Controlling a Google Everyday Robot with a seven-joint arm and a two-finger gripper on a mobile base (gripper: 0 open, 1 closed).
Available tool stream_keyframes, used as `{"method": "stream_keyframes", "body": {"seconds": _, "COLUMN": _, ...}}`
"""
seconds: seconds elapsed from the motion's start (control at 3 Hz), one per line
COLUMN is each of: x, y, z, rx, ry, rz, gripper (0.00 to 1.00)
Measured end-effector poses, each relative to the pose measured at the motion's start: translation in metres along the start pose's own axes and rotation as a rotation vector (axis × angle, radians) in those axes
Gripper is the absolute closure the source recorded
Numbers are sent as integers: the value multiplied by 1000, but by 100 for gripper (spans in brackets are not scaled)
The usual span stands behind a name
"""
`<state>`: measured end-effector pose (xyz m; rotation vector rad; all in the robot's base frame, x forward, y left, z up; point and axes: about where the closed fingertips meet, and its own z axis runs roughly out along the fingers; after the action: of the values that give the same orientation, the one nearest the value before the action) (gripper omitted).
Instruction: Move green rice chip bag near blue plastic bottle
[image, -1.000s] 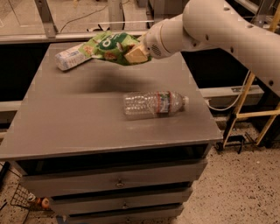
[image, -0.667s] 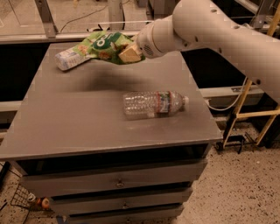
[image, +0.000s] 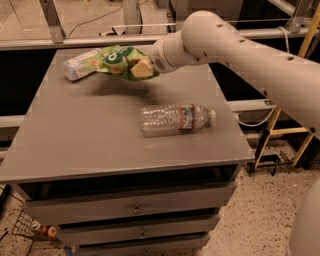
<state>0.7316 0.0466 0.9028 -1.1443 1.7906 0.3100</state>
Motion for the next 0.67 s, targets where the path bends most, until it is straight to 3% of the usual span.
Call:
{"method": "stream_keyframes", "body": {"seconds": 0.33, "x": 22, "y": -4, "z": 25, "rx": -4, "ry": 24, "rz": 60, "gripper": 97}}
{"method": "stream_keyframes", "body": {"seconds": 0.67, "x": 19, "y": -2, "z": 24, "rx": -7, "ry": 21, "rz": 53, "gripper": 74}}
